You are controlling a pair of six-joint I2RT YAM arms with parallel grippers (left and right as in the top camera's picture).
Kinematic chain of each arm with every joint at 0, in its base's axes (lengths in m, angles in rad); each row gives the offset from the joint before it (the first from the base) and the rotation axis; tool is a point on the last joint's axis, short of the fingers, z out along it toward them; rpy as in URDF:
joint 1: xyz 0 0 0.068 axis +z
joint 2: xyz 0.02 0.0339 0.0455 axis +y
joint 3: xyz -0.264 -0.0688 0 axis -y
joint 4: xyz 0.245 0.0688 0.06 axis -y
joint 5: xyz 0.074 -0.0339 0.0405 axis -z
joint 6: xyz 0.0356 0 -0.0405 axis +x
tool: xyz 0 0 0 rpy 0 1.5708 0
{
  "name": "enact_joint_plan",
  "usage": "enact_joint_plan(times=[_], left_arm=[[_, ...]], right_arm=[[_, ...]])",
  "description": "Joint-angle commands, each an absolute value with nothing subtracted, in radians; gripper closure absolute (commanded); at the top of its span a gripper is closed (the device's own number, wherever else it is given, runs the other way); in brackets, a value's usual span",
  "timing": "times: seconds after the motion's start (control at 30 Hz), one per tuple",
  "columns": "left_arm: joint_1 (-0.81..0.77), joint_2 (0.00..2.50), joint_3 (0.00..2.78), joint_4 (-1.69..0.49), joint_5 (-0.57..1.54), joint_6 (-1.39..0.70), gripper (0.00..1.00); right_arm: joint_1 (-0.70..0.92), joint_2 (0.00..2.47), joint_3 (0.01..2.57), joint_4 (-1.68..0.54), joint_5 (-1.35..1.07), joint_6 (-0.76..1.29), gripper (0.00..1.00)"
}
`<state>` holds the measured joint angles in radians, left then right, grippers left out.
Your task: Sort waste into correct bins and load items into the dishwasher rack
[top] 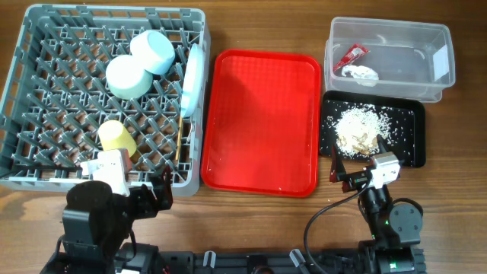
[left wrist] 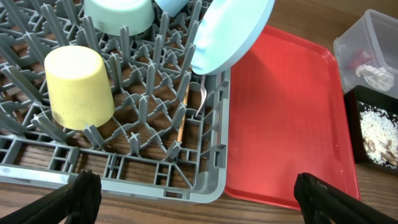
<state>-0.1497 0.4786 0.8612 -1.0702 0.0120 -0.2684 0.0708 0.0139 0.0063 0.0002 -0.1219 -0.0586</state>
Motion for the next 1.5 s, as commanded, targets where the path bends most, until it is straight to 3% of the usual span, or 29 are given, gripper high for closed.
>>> enact_joint_plan(times=[0.0, 0.23, 0.47, 0.73, 1.03, 1.23, 1.47], left_arm=[[-0.155, 0.474, 0.855, -1.067, 0.002, -0.276, 0.0], [-0.155, 0.474, 0.855, -1.068, 0.002, -0.276, 0.0], [0.003, 0.36, 0.79, -1.024, -0.001, -0.276, 0.0], [0.009, 0.044, 0.272, -0.448, 0.044, -0.276, 0.0], [0.009, 0.003, 0.01, 0.126, 0.049, -0.144, 0.0], [0.009, 0.003, 0.006, -0.074, 0.074, -0.083, 0.0], [0.009, 0.003, 0.006, -0.072, 0.073, -0.082, 0.0]], right_arm=[[0.075, 0.017, 0.005, 0.006, -0.104, -0.076, 0.0], [0.075, 0.017, 0.005, 0.006, -0.104, -0.076, 0.0], [0.075, 0.017, 0.005, 0.006, -0.104, -0.076, 0.0], [0.075, 0.017, 0.005, 0.006, -0.104, -0.076, 0.0], [0.075, 0.017, 0.005, 0.006, -0.104, -0.076, 0.0], [0.075, 0.017, 0.005, 0.006, -0.104, -0.076, 0.0], [0.075, 0.017, 0.005, 0.006, -0.104, -0.076, 0.0]])
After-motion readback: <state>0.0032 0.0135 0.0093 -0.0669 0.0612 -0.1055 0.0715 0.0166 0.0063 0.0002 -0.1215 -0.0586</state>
